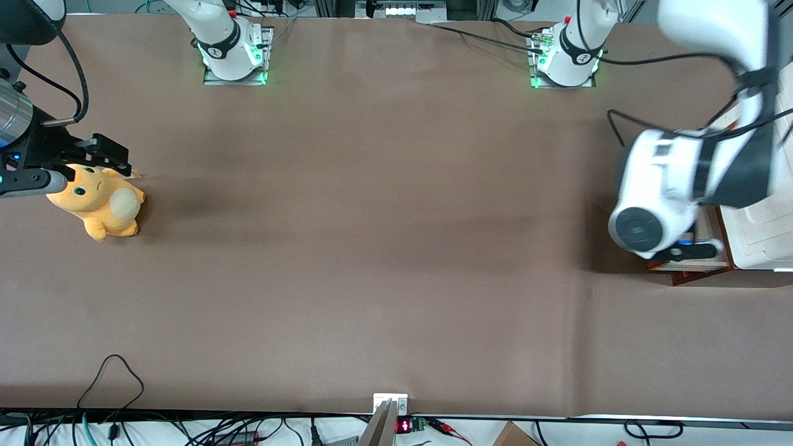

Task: Open lower drawer with left arm only

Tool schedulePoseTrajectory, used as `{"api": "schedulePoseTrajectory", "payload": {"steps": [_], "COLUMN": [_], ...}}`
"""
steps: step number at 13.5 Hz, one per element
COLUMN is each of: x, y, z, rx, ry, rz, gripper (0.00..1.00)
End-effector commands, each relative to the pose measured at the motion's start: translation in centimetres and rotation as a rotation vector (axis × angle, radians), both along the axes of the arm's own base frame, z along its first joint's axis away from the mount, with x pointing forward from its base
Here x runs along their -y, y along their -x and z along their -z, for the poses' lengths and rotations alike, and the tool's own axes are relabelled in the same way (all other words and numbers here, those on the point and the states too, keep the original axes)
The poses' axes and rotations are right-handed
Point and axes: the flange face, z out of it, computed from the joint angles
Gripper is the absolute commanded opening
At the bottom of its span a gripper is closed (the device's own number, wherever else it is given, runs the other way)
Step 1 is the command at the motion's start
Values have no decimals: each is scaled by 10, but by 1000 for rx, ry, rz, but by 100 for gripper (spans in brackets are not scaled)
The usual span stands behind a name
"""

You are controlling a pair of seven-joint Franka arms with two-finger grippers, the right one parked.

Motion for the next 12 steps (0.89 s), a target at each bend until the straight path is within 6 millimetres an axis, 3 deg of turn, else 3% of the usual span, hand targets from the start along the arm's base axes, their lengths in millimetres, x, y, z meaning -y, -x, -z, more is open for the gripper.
{"api": "schedulePoseTrajectory", "payload": {"steps": [1, 5, 10, 12], "x": [-20, -49, -62, -67], "y": [1, 6, -1, -7], "z": [-39, -88, -144, -155], "rx": [57, 166, 318, 395], "ry": [149, 344, 572, 665], "rz": [9, -39, -123, -141], "gripper": [100, 100, 100, 100]}}
